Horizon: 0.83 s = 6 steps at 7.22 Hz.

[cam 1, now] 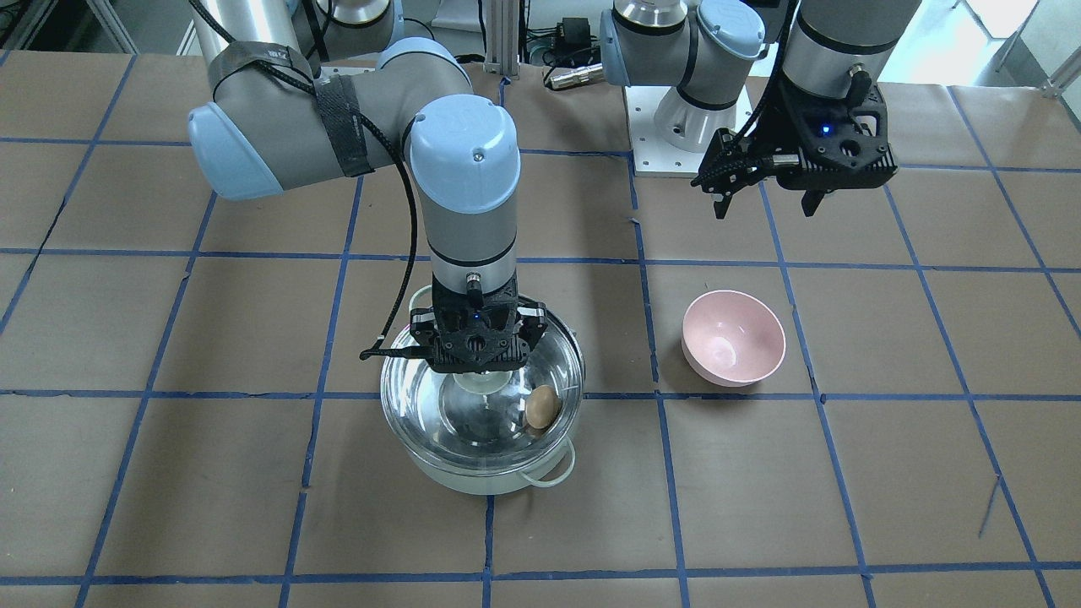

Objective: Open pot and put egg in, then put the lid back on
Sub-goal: 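Lower the glass lid onto the pot with the right gripper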

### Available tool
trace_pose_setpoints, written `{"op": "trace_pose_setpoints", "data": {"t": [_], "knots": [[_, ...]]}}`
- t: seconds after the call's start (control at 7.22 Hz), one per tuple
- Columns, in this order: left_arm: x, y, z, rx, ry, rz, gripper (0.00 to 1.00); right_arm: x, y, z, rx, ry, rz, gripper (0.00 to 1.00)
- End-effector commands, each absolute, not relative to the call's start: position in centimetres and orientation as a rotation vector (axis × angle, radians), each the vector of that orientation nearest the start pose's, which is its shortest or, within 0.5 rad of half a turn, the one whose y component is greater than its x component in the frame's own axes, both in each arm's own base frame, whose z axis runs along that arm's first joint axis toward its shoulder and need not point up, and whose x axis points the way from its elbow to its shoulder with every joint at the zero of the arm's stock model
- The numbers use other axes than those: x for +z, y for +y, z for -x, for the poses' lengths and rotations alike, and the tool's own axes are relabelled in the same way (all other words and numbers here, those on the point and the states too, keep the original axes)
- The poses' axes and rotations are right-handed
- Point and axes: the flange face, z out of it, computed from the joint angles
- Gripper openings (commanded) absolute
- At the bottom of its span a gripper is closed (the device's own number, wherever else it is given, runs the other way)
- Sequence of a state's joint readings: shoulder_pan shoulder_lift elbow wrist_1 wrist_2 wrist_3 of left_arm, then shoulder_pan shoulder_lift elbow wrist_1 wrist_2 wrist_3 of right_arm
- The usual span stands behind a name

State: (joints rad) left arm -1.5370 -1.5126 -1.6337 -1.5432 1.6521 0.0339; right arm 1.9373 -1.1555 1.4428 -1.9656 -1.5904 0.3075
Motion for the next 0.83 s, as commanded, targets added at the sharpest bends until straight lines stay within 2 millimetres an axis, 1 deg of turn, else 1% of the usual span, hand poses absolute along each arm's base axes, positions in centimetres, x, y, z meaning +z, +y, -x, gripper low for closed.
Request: {"op": "trace_pose_setpoints", "data": {"t": [0.0,0.28,0.55,0.69], "knots": [[48.80,-47.34,10.93,-0.031,3.059,0.001,0.98,35.55,-56.66,-35.89,-0.174,3.111,0.092,0.32],[48.87,-47.29,10.93,-0.033,3.059,0.002,0.98,35.48,-56.62,-35.92,-0.169,3.107,0.092,0.35],[48.87,-47.29,10.93,-0.033,3.059,0.002,0.98,35.48,-56.63,-35.89,-0.171,3.110,0.092,0.35],[48.80,-47.27,10.93,-0.031,3.059,0.001,0.98,35.48,-56.65,-35.85,-0.173,3.114,0.092,0.41]]}}
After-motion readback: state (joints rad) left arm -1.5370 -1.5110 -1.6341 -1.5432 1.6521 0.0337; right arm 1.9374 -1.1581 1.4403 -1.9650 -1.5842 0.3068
